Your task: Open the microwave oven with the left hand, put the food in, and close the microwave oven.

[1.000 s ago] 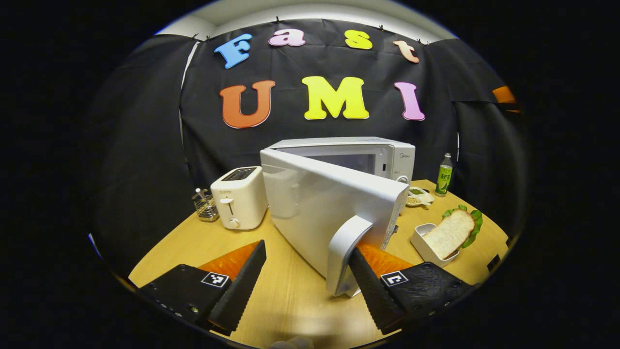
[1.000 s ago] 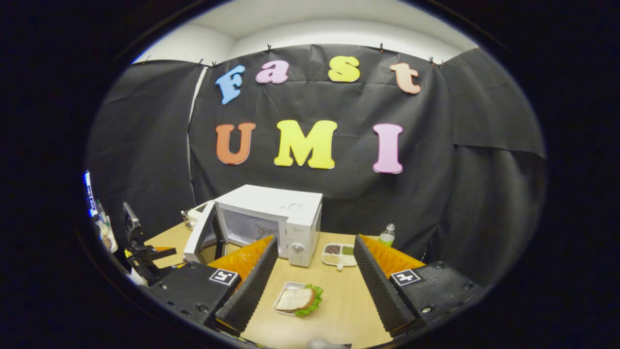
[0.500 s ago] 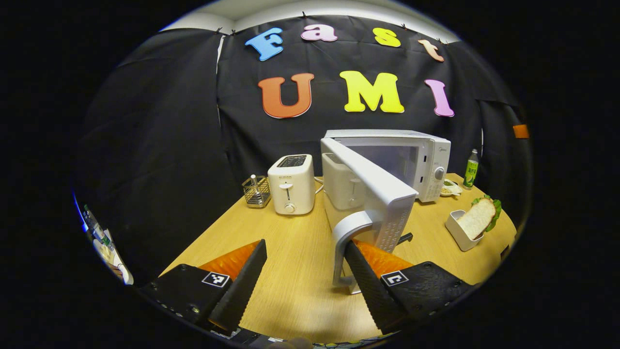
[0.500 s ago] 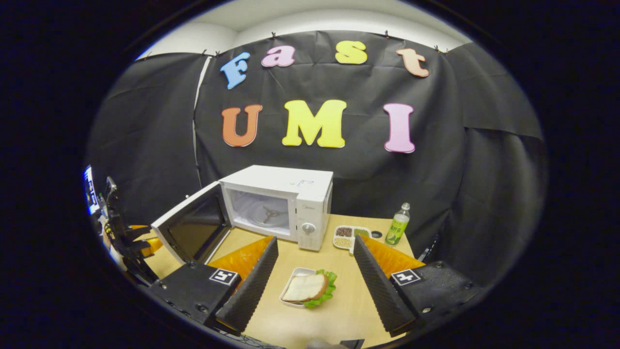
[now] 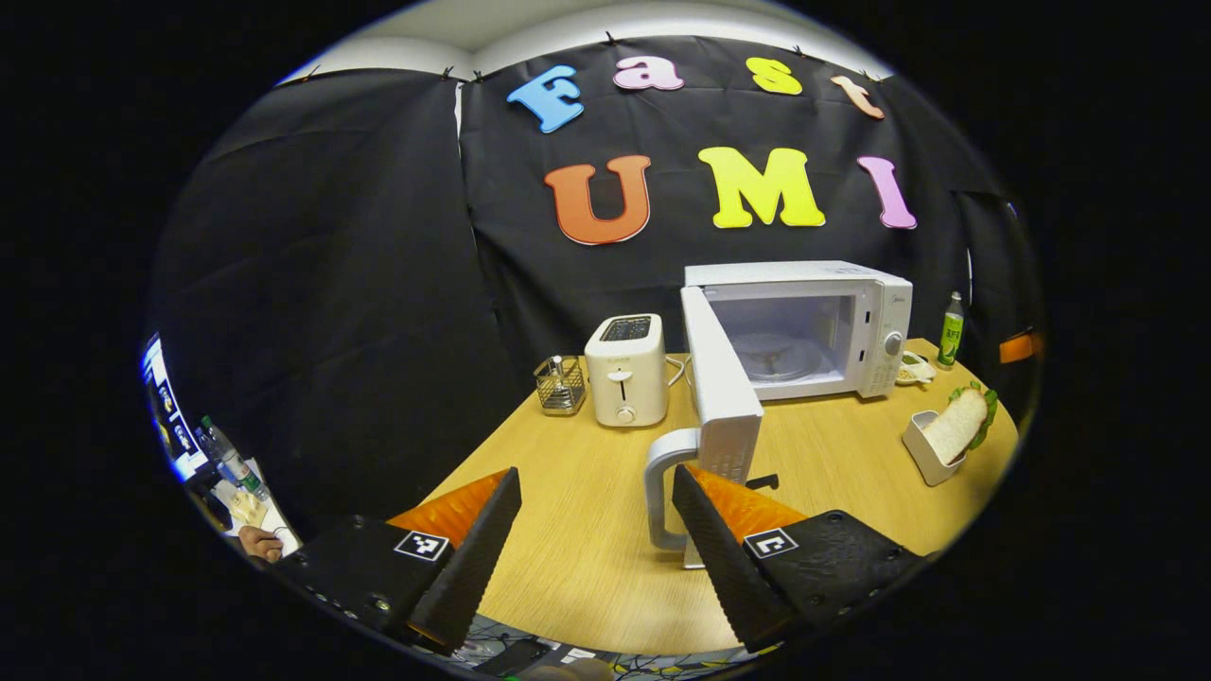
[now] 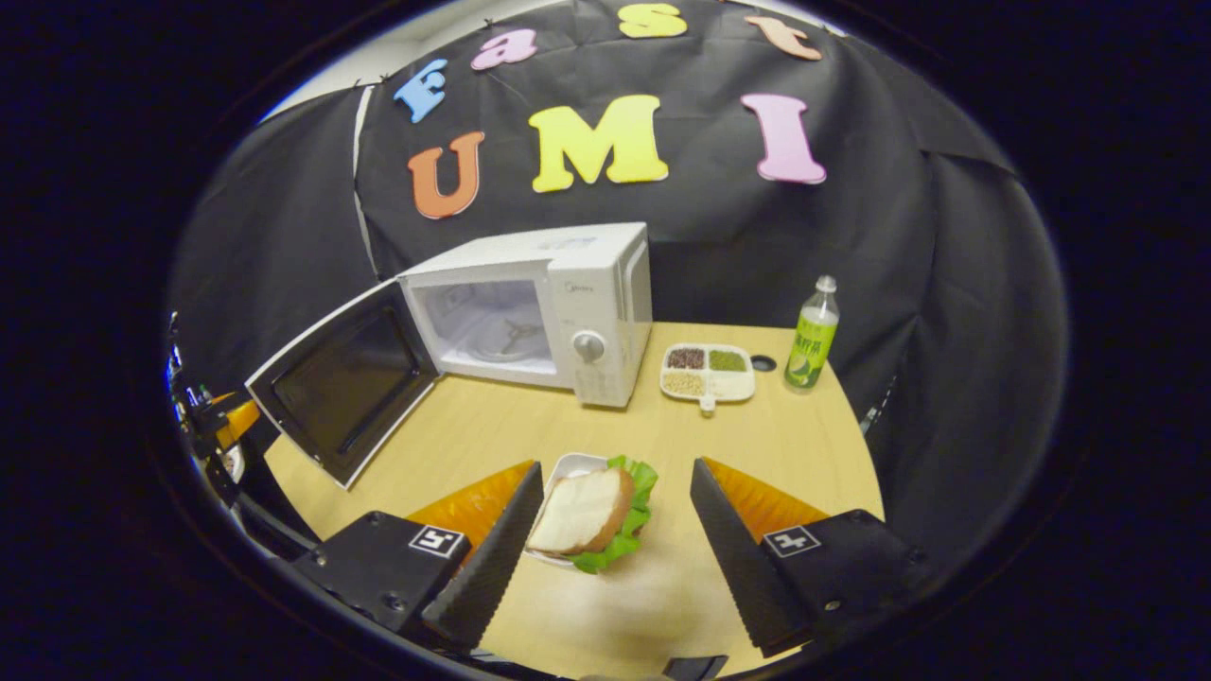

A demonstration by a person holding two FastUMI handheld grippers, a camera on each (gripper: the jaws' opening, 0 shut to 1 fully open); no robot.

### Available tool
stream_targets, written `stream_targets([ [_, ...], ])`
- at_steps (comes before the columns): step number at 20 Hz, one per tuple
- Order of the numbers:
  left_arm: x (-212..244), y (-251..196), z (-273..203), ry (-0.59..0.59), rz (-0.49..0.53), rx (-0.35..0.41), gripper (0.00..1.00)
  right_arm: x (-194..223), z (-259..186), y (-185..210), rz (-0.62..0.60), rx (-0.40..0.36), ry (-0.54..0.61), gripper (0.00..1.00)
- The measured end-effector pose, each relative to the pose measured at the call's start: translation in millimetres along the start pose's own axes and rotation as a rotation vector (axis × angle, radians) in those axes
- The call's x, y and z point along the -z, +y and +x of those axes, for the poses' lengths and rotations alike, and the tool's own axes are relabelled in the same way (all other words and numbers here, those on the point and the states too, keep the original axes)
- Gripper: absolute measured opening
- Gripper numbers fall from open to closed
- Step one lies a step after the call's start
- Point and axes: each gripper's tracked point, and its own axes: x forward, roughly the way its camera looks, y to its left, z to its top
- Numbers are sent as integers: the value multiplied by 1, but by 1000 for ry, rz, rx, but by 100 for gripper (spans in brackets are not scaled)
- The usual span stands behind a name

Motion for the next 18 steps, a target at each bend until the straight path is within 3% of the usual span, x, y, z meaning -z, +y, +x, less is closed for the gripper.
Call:
stream_targets([
  [1,-4,-1,-4,-1,-1,-9,97,8,12,-3,26,-25,33,99],
  [2,-9,-3,-6,-2,-3,-22,97,17,24,-9,50,-40,71,90],
  [4,-18,-9,-14,-1,-8,-40,97,33,44,-11,110,-102,145,83],
  [5,-24,-12,-18,-2,-7,-50,97,39,53,-11,141,-132,182,82],
  [6,-27,-15,-21,-4,-5,-64,97,47,59,-10,168,-159,221,88],
  [7,-31,-18,-24,-1,-5,-79,97,53,66,-9,198,-191,257,75],
  [10,-40,-27,-38,4,-15,-127,97,57,74,3,328,-314,338,66],
  [11,-42,-31,-42,7,-27,-139,97,58,77,6,352,-341,365,73],
  [12,-42,-32,-46,16,-38,-156,97,58,76,9,368,-366,386,66],
  [13,-43,-36,-50,21,-47,-170,97,57,75,11,374,-391,399,52],
  [15,-46,-40,-61,22,-55,-196,97,56,73,12,389,-423,429,41],
  [16,-47,-43,-66,22,-50,-211,97,55,74,12,401,-435,439,39],
  [18,-52,-46,-74,18,-40,-230,97,51,74,12,428,-448,449,45],
])
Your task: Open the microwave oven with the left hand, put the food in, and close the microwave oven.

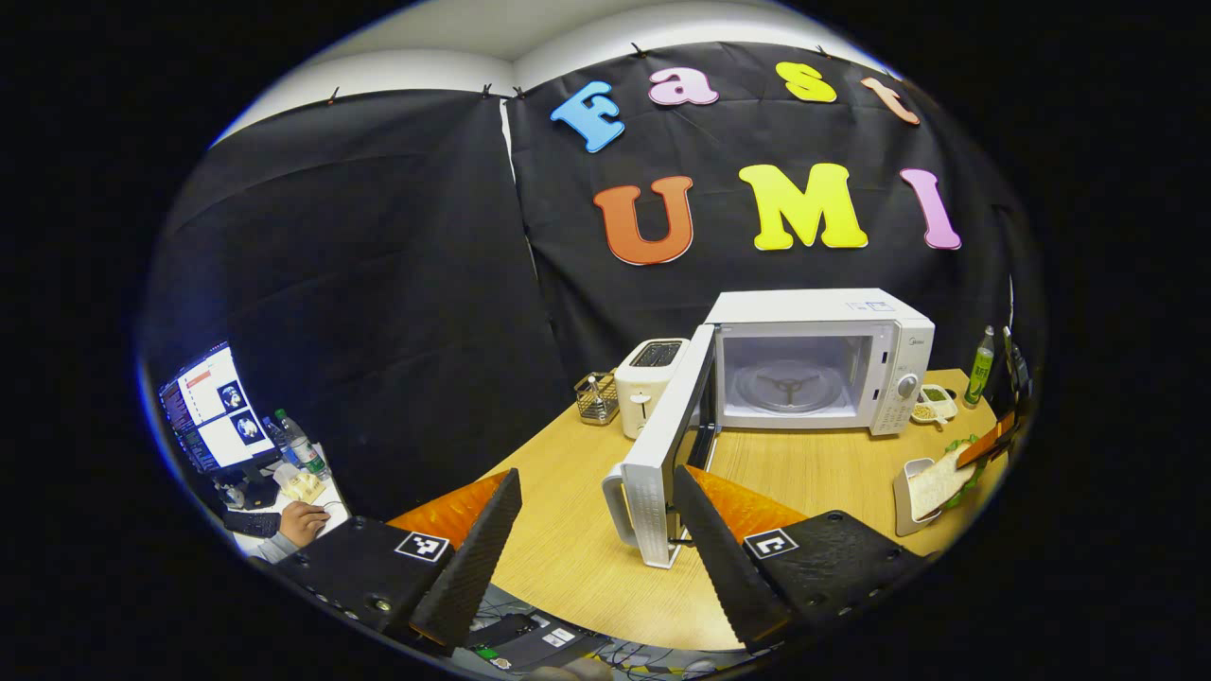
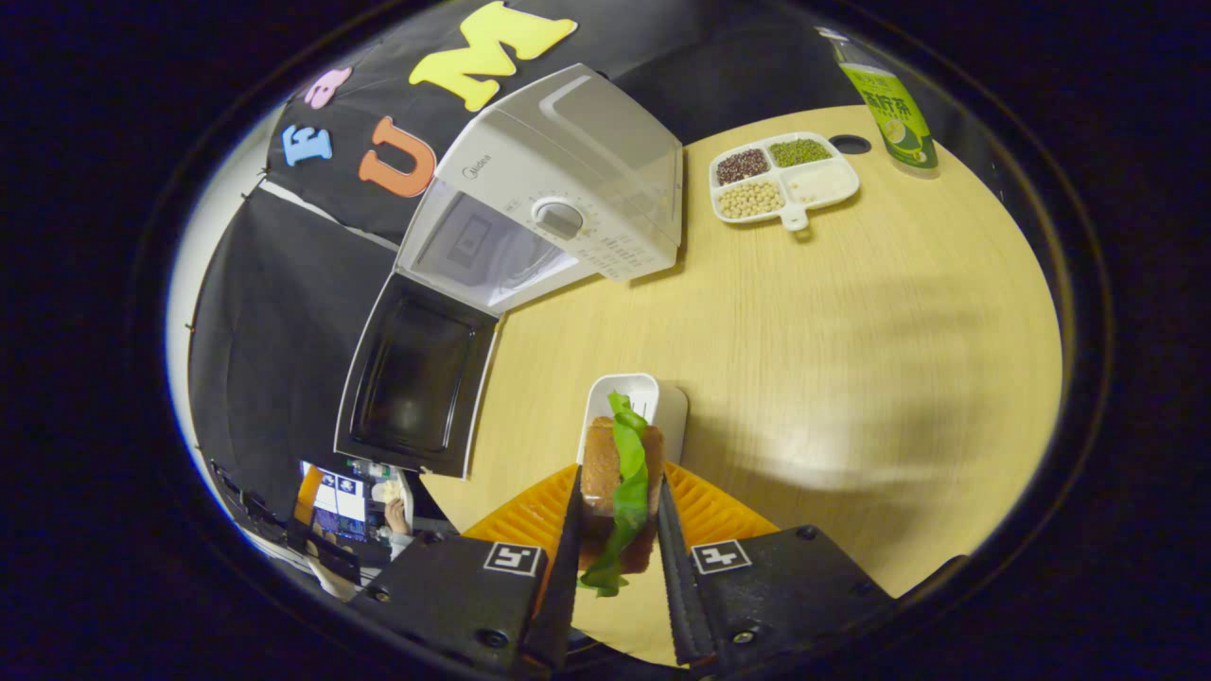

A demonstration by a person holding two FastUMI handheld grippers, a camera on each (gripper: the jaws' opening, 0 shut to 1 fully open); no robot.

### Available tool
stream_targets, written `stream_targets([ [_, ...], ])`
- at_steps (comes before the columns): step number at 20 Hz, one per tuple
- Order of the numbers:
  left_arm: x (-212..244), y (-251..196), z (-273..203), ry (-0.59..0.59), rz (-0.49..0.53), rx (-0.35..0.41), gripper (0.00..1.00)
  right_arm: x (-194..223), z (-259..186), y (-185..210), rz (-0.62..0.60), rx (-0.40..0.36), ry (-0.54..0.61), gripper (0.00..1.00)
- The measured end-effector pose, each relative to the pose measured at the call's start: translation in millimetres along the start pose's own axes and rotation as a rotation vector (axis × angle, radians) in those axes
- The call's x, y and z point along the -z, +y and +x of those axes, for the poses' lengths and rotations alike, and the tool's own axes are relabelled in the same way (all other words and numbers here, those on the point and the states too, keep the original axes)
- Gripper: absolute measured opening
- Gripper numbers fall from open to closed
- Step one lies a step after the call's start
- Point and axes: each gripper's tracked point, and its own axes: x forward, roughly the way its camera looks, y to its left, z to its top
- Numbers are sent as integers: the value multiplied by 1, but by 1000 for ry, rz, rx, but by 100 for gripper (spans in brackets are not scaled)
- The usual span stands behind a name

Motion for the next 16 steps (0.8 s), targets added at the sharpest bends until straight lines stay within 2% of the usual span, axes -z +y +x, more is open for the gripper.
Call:
stream_targets([
  [1,-2,0,-4,-5,6,-6,97,-1,-1,1,-2,-7,-1,35],
  [4,-5,3,-6,-9,8,-18,97,-6,-10,8,-11,-26,-26,31],
  [5,-6,3,-6,-13,4,-16,97,-9,-15,14,-9,-39,-40,38],
  [10,-11,4,3,-42,7,35,97,-28,-36,61,-14,-74,-152,37],
  [16,-28,-2,22,-95,-20,194,97,-52,-33,136,-7,-73,-329,37],
])
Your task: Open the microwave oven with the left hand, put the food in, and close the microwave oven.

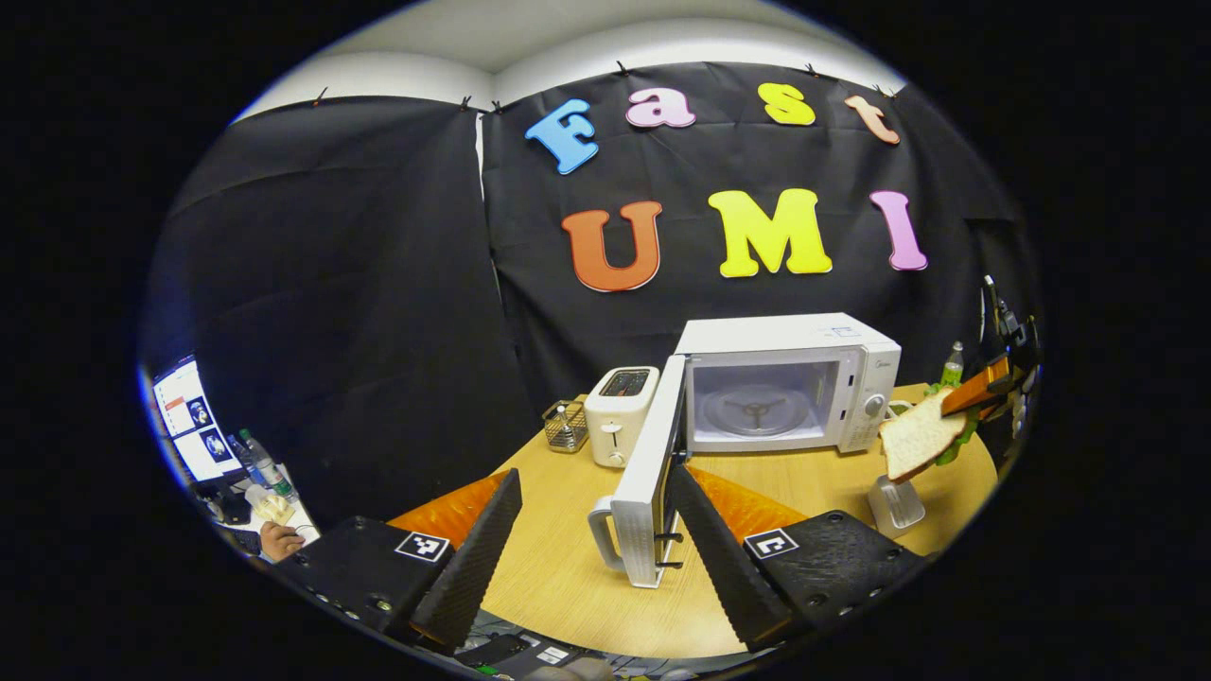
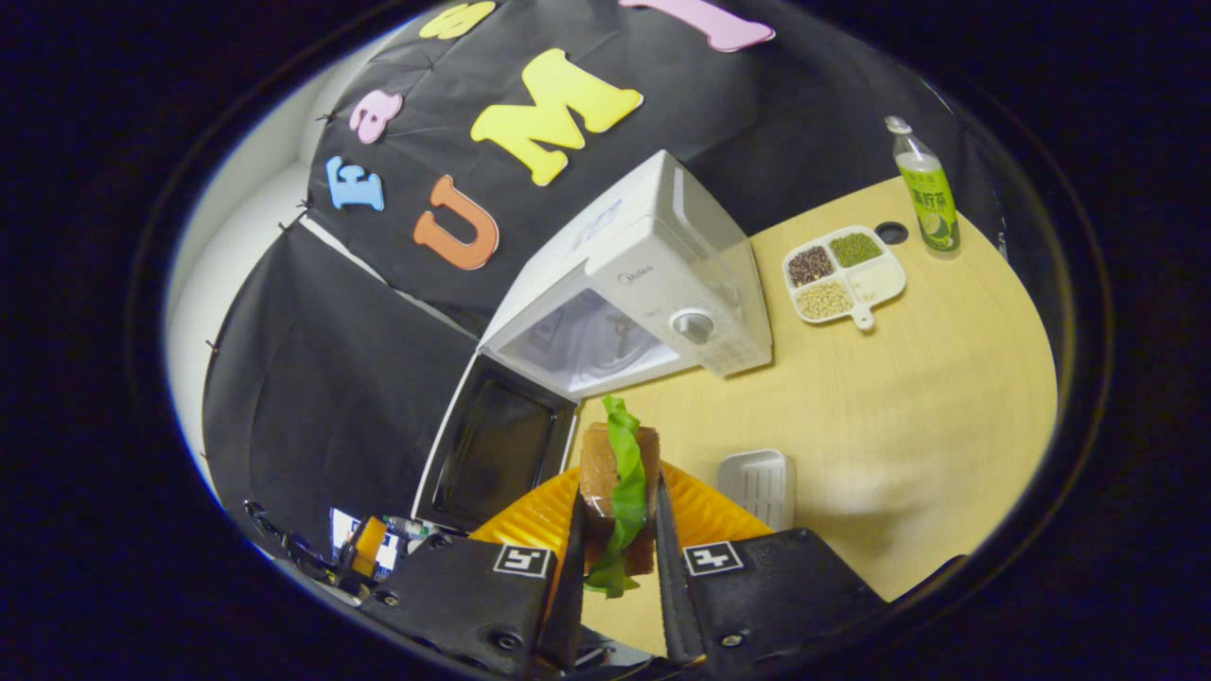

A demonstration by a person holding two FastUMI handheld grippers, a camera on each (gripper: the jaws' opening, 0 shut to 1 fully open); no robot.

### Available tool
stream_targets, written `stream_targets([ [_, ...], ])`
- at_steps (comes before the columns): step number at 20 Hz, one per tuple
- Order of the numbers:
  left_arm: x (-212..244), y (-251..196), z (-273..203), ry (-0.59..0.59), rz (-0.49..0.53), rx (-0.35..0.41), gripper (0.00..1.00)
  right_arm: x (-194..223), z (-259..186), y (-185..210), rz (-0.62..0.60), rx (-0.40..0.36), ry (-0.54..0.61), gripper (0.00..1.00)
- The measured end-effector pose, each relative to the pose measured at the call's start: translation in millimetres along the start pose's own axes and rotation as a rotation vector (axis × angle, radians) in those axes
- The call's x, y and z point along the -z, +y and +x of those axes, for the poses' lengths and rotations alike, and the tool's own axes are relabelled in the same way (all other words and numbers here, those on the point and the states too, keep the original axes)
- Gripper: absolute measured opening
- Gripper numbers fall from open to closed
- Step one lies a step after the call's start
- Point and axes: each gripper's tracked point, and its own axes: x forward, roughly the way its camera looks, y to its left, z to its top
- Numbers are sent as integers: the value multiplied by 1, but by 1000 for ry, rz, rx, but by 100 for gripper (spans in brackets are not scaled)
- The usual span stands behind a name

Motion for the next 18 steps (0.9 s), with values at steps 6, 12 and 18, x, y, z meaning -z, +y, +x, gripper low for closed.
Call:
stream_targets([
  [6,-8,15,16,-34,23,127,97,-13,56,57,63,-13,-160,37],
  [12,0,39,22,-5,60,168,97,-25,134,79,172,16,-345,37],
  [18,2,49,34,4,69,185,97,-40,209,63,241,99,-491,37],
])
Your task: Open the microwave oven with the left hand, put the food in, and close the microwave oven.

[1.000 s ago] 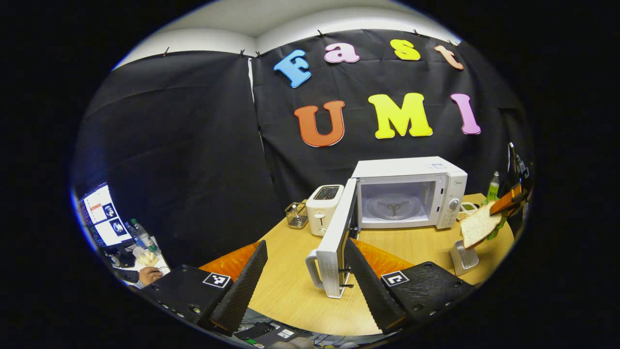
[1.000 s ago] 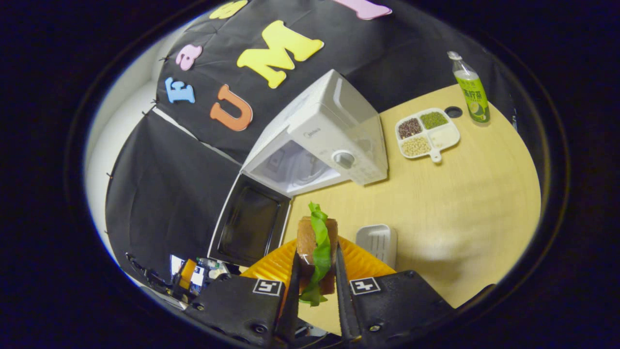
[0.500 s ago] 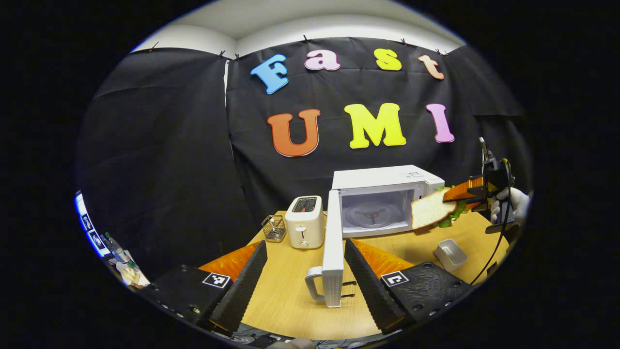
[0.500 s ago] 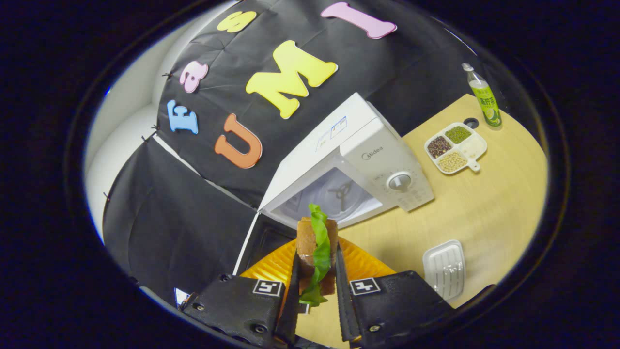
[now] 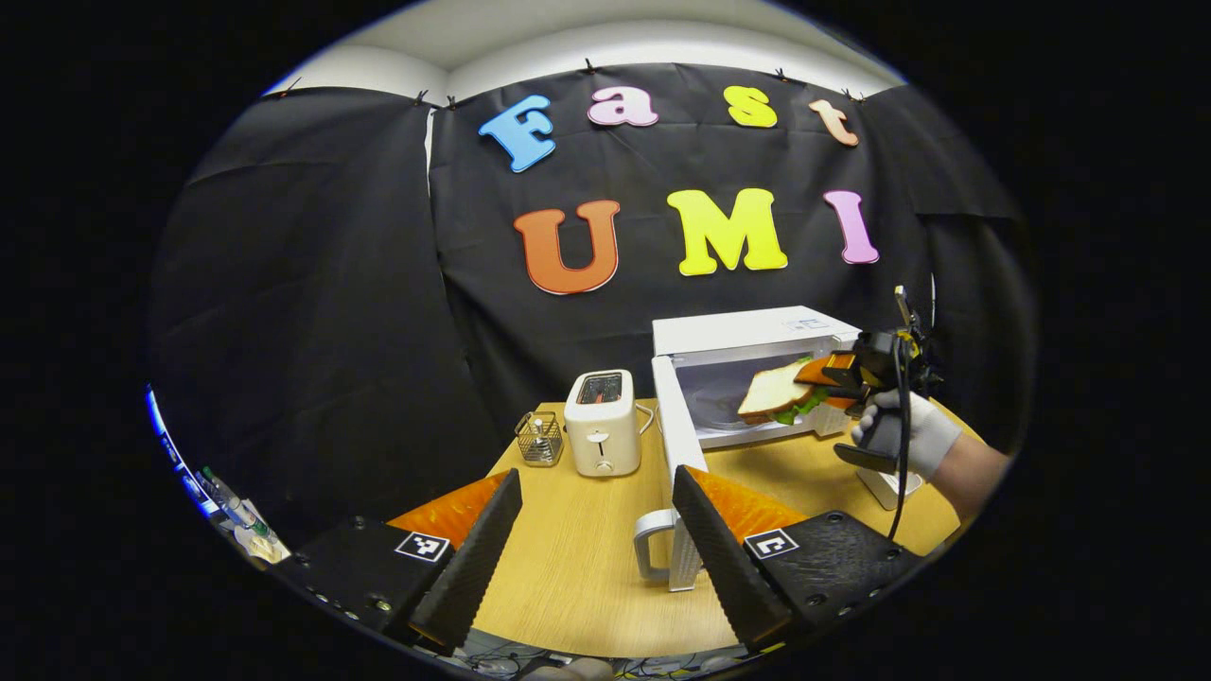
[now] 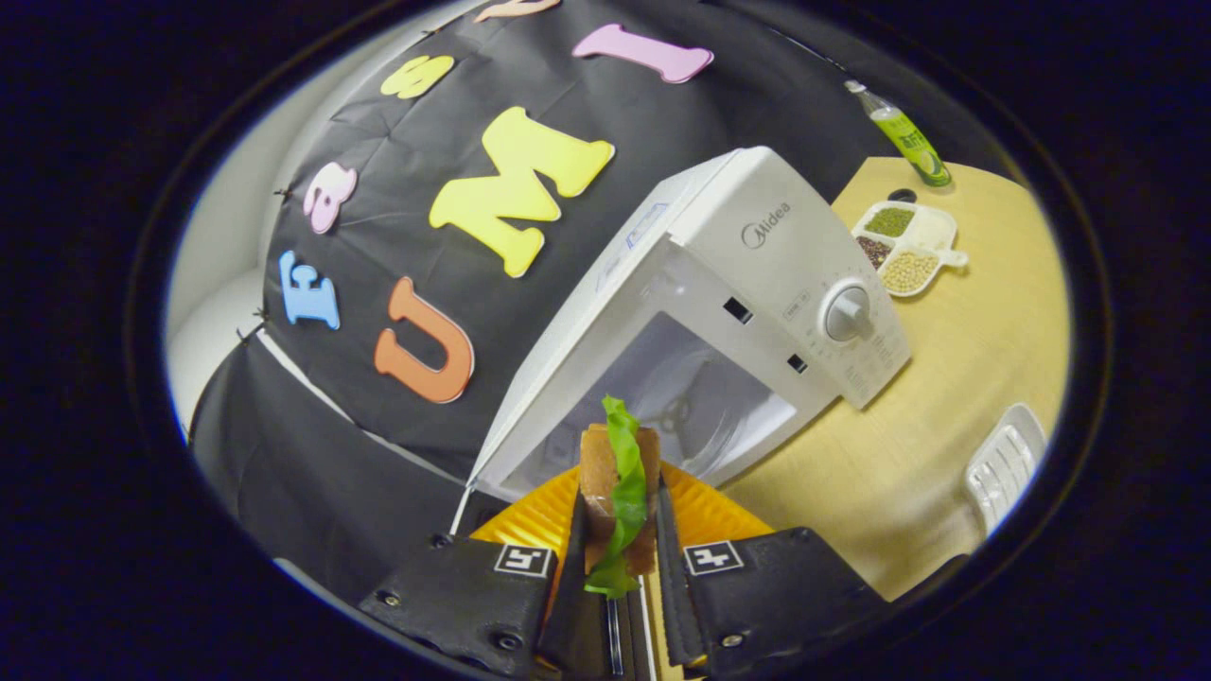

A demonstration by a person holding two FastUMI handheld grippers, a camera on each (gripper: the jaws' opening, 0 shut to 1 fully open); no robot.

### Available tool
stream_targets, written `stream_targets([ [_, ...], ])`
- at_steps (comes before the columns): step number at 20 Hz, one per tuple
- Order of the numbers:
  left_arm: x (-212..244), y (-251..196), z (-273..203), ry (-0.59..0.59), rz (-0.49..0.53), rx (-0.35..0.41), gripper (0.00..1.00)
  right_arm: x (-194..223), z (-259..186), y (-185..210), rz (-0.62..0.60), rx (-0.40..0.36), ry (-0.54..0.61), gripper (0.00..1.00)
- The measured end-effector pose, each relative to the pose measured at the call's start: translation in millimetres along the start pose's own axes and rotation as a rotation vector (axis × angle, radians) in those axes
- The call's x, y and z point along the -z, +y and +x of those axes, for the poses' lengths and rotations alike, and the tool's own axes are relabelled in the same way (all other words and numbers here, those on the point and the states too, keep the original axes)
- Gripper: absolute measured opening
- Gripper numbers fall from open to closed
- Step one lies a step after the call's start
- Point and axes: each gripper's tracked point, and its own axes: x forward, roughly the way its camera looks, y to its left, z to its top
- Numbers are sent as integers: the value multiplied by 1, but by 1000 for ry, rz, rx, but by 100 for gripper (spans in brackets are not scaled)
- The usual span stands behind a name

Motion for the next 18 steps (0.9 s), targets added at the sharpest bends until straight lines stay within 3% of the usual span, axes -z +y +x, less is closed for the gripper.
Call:
stream_targets([
  [6,5,6,17,14,-9,8,97,10,72,-7,52,97,-122,37],
  [12,7,19,20,28,-2,-11,97,16,121,-9,63,106,-218,38],
  [13,7,20,21,32,-6,-14,97,20,127,-13,66,114,-219,29],
  [15,11,23,20,44,-6,-28,97,20,134,-15,62,115,-236,46],
  [16,11,24,18,45,-3,-30,97,21,136,-18,47,120,-237,38],
  [18,10,21,20,45,-8,-28,97,24,142,-20,6,134,-222,40],
])
